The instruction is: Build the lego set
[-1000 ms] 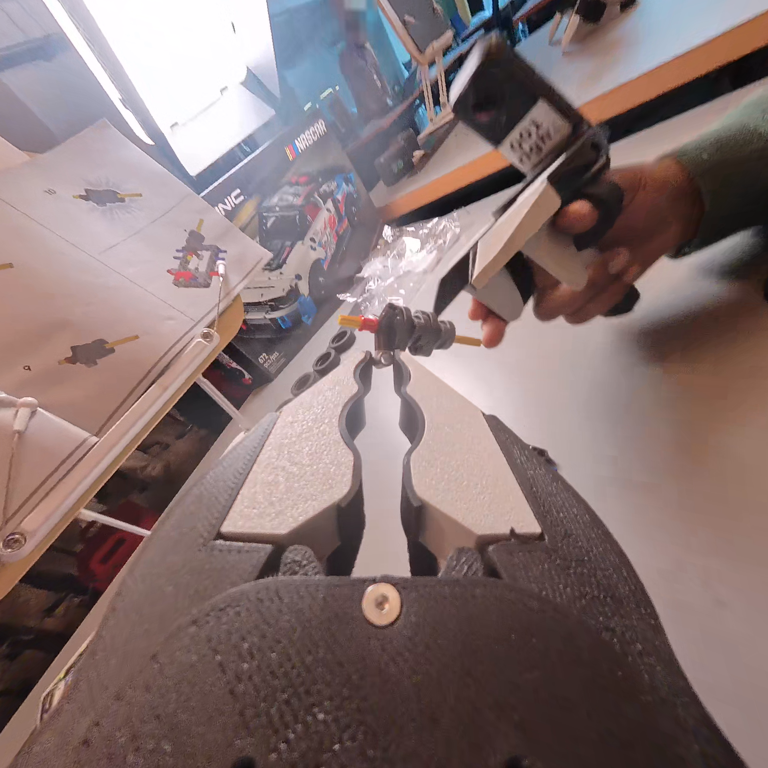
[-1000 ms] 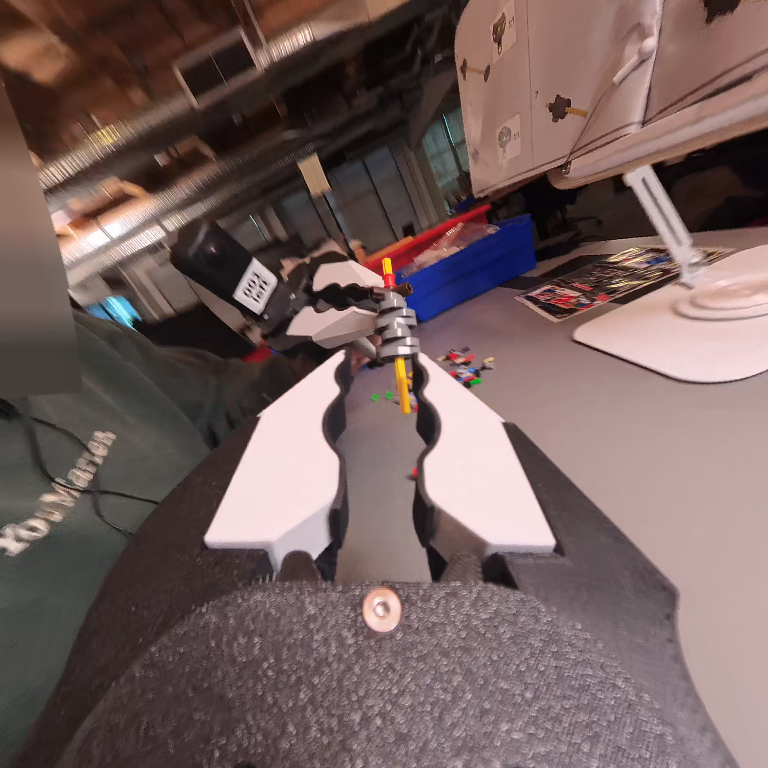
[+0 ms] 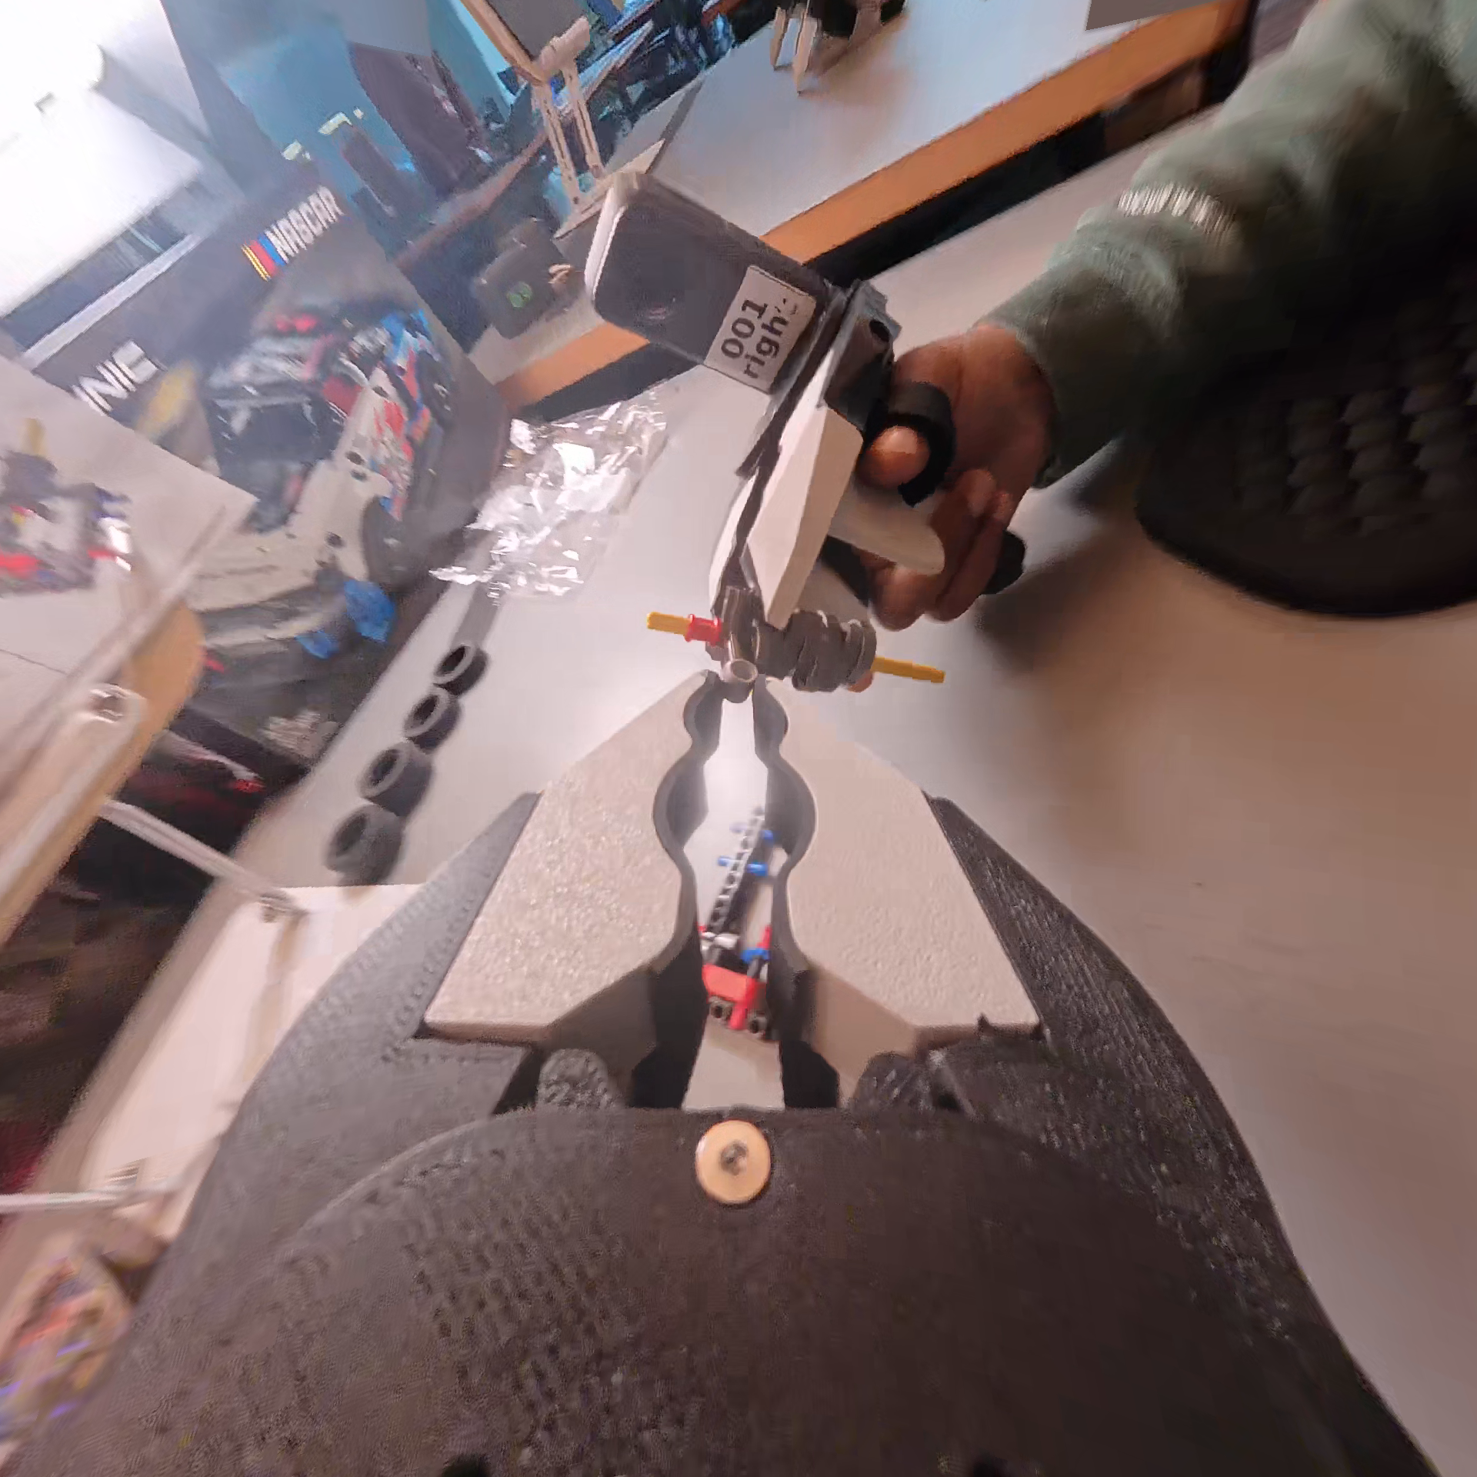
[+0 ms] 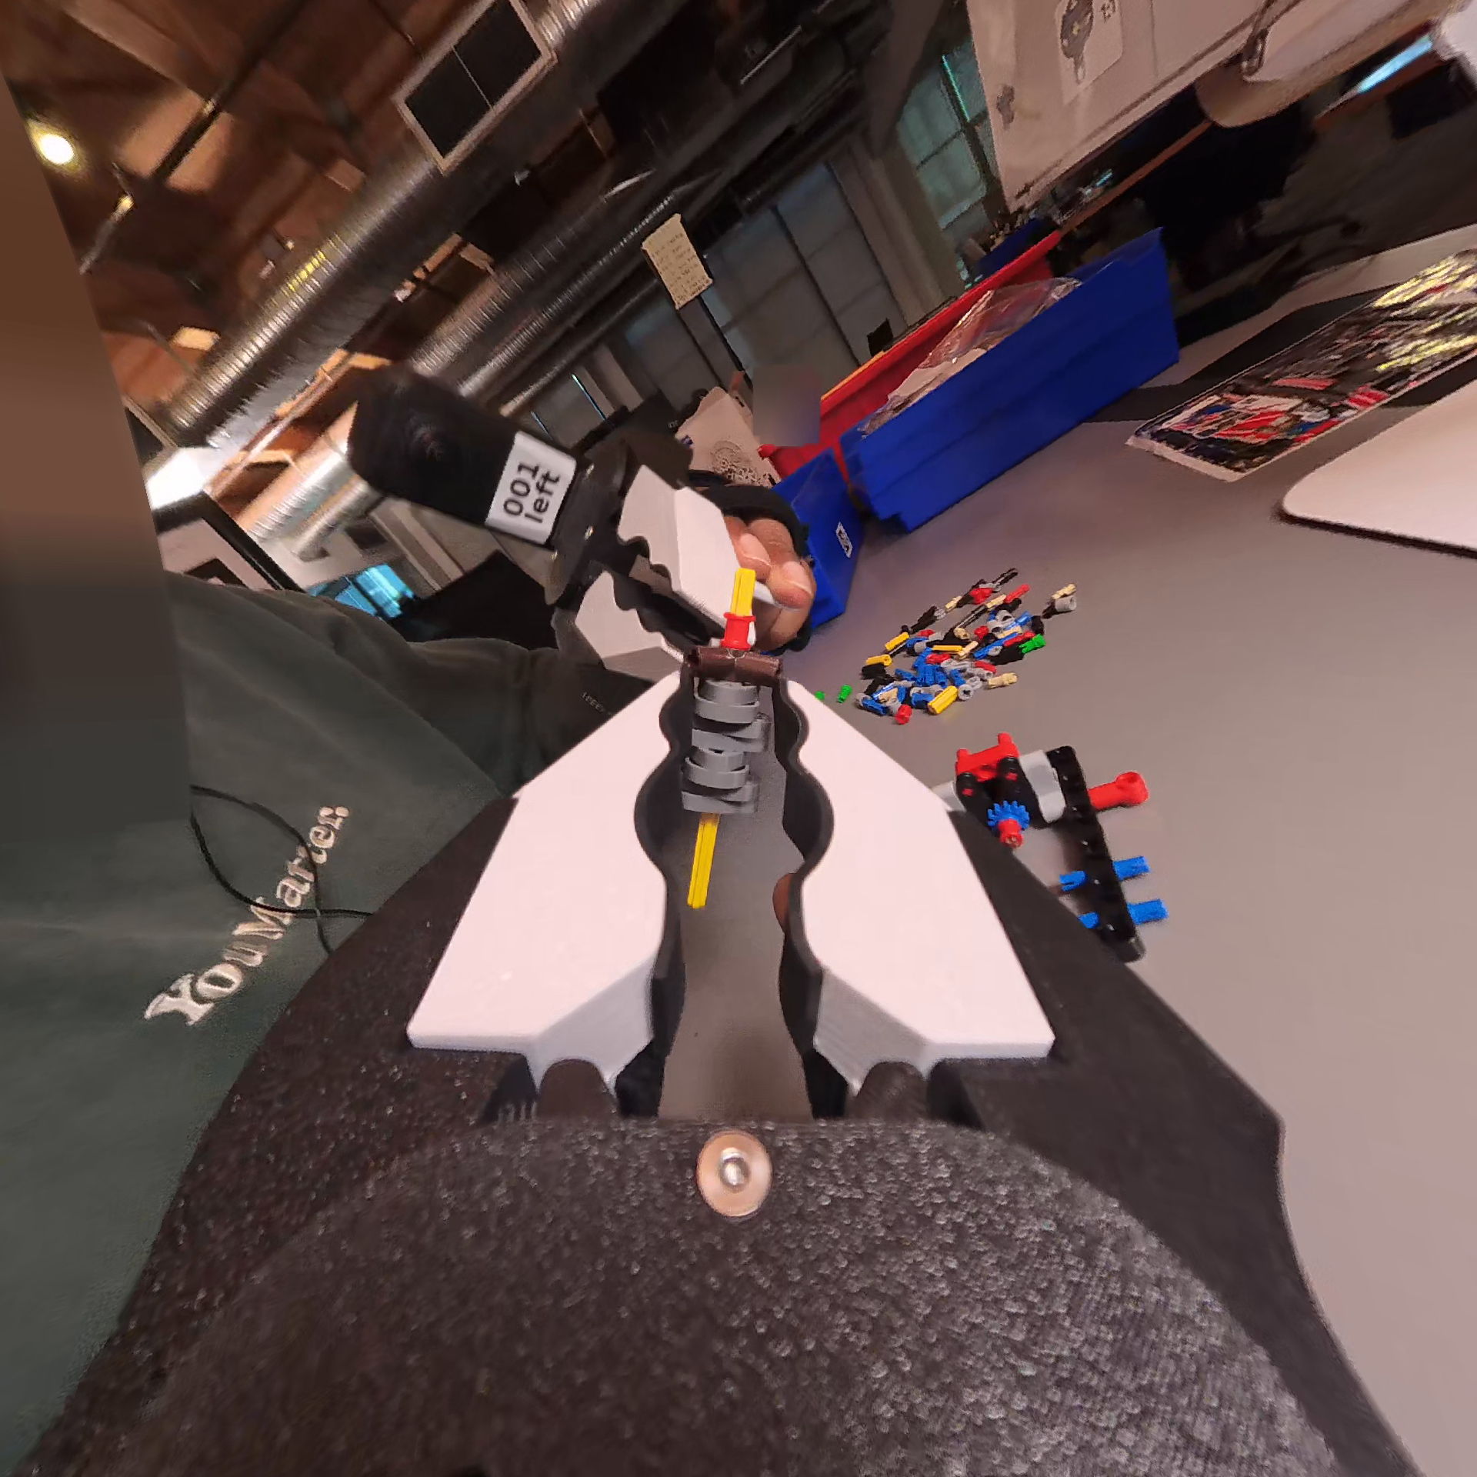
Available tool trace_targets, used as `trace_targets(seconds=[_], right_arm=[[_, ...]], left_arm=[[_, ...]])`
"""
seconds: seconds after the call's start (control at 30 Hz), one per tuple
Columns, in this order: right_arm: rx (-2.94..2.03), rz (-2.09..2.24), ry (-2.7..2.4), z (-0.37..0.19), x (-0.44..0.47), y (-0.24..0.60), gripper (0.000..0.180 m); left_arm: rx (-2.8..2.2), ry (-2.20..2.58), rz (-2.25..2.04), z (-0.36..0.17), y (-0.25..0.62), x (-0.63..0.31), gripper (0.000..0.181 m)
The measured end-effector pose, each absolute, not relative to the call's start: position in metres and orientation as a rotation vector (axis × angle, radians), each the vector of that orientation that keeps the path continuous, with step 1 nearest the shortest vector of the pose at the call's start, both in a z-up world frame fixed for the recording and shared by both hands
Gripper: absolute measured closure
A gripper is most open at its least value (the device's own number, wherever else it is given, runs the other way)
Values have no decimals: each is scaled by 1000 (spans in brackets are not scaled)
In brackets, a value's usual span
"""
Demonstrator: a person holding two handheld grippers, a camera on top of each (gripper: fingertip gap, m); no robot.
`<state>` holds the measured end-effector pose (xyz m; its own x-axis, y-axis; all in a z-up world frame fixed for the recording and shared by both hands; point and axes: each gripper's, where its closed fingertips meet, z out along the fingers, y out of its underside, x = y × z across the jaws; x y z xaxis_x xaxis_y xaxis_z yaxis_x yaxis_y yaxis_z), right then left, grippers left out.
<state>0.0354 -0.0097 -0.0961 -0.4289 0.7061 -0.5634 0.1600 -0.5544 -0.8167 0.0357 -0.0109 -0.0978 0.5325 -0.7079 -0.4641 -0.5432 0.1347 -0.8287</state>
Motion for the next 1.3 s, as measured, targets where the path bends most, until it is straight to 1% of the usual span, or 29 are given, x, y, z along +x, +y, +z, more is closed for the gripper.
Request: trace_targets(seconds=[0.03,0.27,0.47,0.53,0.6,0.67,0.7,0.93,1.17,1.3], right_arm=[[-1391,2023,-1237,-96,36,-11,162],[-1337,1904,-1307,-98,37,-13,163],[-1330,1830,-1342,-101,37,-13,162],[-1346,1880,-1315,-98,37,-11,163],[-1352,1911,-1287,-95,37,-11,163],[-1364,1932,-1283,-94,37,-11,163],[-1383,1952,-1269,-94,37,-11,163],[-1504,2085,-1217,-100,36,-13,163],[-1613,2131,-1207,-113,35,-14,163],[-1572,2058,-1245,-114,34,-15,163]], left_arm=[[-1551,1087,-242,-97,-12,36,174],[-1677,920,-639,-98,-15,37,174],[-1744,813,-851,-101,-16,37,176],[-1718,845,-796,-100,-15,37,177],[-1654,915,-626,-98,-13,36,177],[-1599,965,-444,-96,-10,34,168],[-1573,985,-368,-95,-9,32,168],[-1427,1163,-76,-97,-14,35,174],[-1441,1247,-14,-109,-15,35,175],[-1548,1198,-174,-111,-17,35,175]])
